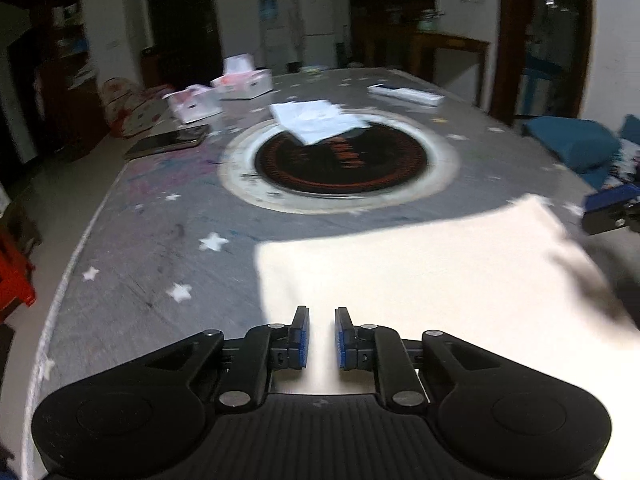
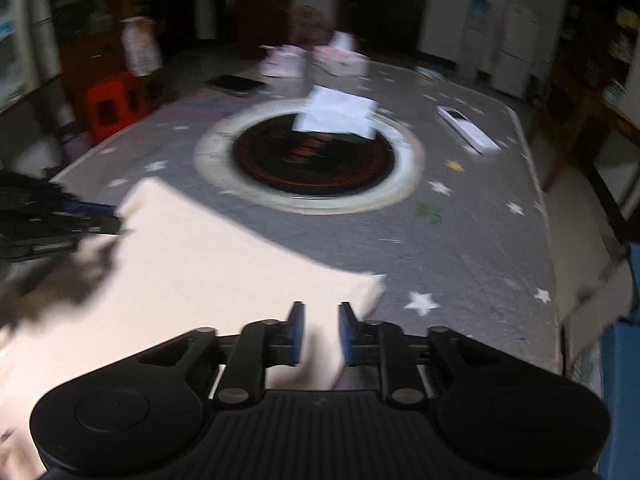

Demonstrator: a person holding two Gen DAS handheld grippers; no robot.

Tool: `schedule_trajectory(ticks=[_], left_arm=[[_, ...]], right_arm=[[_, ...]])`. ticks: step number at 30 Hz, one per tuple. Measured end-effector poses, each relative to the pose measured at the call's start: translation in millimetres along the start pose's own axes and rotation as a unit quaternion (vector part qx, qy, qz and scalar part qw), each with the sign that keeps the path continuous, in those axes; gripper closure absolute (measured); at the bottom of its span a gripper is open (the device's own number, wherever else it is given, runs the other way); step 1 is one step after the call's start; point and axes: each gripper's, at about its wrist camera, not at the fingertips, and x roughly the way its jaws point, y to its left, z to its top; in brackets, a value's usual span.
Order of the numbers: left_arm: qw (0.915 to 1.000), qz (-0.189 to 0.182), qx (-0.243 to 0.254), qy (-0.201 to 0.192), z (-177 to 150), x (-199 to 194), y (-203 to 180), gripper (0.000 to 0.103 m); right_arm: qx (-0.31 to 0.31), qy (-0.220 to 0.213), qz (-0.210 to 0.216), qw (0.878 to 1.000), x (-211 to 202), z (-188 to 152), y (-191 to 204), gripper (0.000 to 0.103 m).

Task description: Fold clothes

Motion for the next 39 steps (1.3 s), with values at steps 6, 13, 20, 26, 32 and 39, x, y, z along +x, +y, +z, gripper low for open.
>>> schedule_trajectory(ticks=[6, 13, 20, 26, 32, 39], left_arm=[[0.9975, -0.061, 0.035, -0.003, -42, -47, -38, 0.086], [0.9929, -0.102, 0.059, -0.016, -82, -85, -73, 0.086], [0.9905, -0.097, 0.090, -0.040, -110, -105, -89, 0.086], [0.9876, -0.090, 0.115, -0.058, -130, -119, -99, 0.084], [0.9869, -0.092, 0.116, -0.063, -137, -125, -103, 0.083], [0.9891, -0.088, 0.100, -0.063, -137, -130, -97, 0.076]], right_arm=[[-0.070, 0.011, 0.064, 0.995, -34, -41, 58, 0.072], [-0.104, 0.007, 0.088, 0.991, -58, -90, 104, 0.067], [-0.109, -0.012, 0.087, 0.990, -69, -124, 130, 0.067], [-0.138, -0.037, 0.059, 0.988, -84, -142, 144, 0.067], [-0.095, -0.075, 0.058, 0.991, -85, -128, 142, 0.067], [-0.116, -0.067, 0.068, 0.989, -76, -145, 160, 0.067]])
